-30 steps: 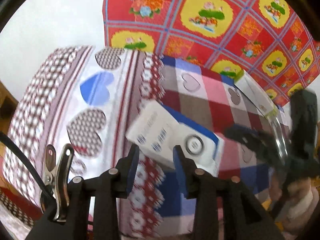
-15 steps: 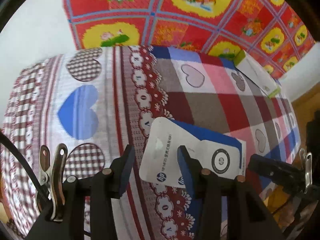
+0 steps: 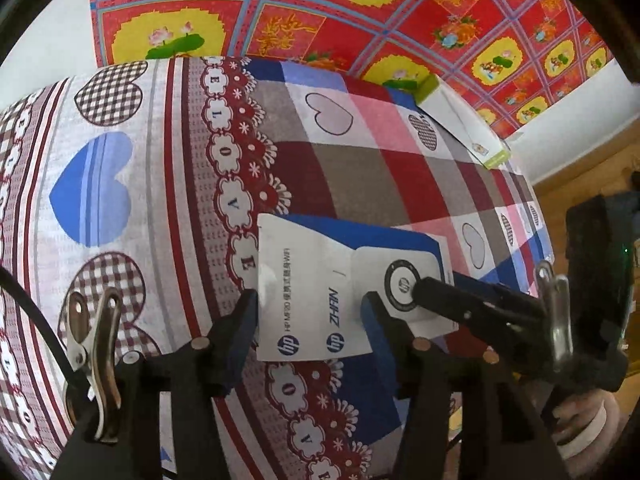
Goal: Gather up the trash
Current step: 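Carry the HP box in the left gripper over the red bucket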
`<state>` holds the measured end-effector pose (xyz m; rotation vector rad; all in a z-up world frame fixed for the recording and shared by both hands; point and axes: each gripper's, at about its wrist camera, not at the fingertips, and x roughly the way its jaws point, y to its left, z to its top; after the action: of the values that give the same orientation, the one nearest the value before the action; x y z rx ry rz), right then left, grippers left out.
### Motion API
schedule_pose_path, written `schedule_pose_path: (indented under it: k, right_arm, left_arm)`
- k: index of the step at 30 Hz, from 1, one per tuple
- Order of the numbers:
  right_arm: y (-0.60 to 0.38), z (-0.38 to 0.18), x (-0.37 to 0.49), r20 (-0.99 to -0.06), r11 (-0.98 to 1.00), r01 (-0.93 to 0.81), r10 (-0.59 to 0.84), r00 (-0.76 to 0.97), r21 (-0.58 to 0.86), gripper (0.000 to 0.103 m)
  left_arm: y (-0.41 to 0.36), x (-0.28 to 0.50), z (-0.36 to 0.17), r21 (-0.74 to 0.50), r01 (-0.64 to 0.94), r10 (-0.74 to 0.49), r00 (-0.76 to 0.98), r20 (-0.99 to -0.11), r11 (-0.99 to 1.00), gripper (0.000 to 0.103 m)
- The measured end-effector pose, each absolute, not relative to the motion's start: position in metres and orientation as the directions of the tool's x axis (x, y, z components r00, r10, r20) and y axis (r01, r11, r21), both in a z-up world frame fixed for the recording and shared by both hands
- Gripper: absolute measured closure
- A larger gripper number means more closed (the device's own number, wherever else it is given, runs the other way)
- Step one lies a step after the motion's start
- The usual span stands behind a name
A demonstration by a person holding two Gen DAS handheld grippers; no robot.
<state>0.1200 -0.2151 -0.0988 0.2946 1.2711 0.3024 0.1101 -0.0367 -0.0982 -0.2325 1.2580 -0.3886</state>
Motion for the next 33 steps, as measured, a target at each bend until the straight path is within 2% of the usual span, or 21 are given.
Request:
schedule_pose_path:
  k: [6, 15, 33]
  right_arm:
    - [-0.197, -0.091, 0.121, -0.887, 0.917, -0.154, 0.395, 0.238, 0.367, 0.047]
    - [-0.14, -0.064, 0.128, -0.865, 0.865, -0.362, 0.445, 0.232, 0.348, 0.047]
    - [0.011, -0.036, 0.106, -0.82, 0.628, -0.694, 0.564, 0.096, 0.351, 0.047]
  left_arm:
    - [-0.029, 0.095, -0.094, -0.362, 0.096, -0.374, 0.282, -0.883, 0.927, 0.048]
    - [0.014, 0.069, -0.071, -0.371, -0.105, -0.308, 0.375, -0.874, 0.923, 0.048]
    - [0.126, -0.017, -0.035, -0.355, -0.469, -0.065, 0.529, -0.846, 0.809, 0.048]
